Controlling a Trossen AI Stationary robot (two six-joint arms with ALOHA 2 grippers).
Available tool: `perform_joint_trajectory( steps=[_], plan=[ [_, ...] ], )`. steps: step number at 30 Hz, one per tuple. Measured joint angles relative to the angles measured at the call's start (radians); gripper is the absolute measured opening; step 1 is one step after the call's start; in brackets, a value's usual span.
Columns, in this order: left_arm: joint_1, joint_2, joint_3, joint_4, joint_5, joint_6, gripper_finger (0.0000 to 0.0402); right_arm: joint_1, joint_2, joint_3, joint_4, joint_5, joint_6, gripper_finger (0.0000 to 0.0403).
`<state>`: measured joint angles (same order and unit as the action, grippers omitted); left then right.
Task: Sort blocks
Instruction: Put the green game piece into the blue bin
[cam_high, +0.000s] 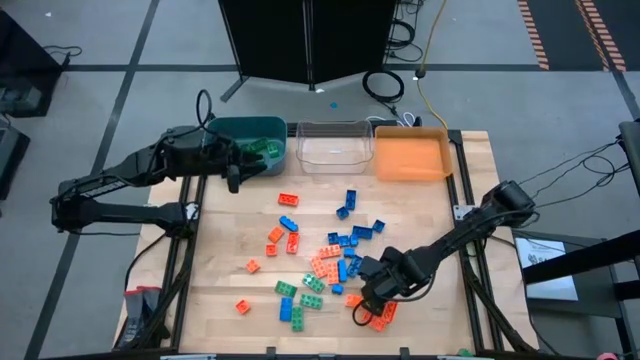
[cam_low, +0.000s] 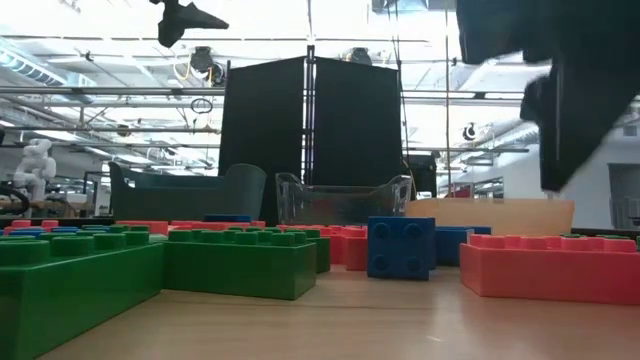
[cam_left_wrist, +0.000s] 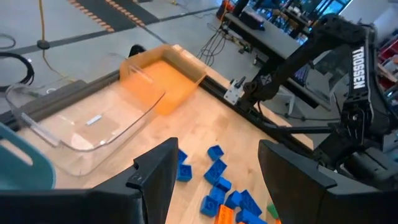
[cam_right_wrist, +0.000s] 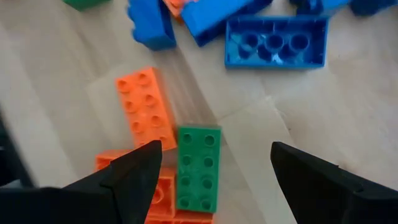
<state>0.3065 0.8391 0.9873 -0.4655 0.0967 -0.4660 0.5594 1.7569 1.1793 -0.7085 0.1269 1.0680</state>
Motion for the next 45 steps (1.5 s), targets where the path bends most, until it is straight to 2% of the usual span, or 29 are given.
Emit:
perform_joint_trajectory(
  steps=[6, 14, 19, 35, 39, 45],
  plan=[
    [-0.008, 0.000, 0.000, -0.026, 0.000, 0.000, 0.0228, 0.005, 0.079, 0.000, 0.002, -0.047, 0.028, 0.0297],
    [-0.009, 0.000, 0.000, -0.027, 0.000, 0.001, 0.0228, 0.042, 0.089, 0.000, 0.003, -0.079, 0.040, 0.0297],
    [-0.009, 0.000, -0.001, -0.027, 0.000, 0.001, 0.0228, 0.058, 0.089, 0.000, 0.058, -0.081, 0.050, 0.0297],
    [-0.009, 0.000, -0.001, -0.026, 0.000, 0.000, 0.0228, 0.056, 0.168, 0.006, 0.042, -0.067, 0.061, 0.0293],
    [-0.009, 0.000, -0.001, -0.026, 0.000, 0.000, 0.0228, 0.048, 0.170, 0.006, 0.005, -0.074, 0.088, 0.0255],
    [-0.009, 0.000, -0.001, -0.026, 0.000, 0.000, 0.0228, 0.047, 0.172, 0.004, -0.031, -0.076, 0.101, 0.0120]
  ],
)
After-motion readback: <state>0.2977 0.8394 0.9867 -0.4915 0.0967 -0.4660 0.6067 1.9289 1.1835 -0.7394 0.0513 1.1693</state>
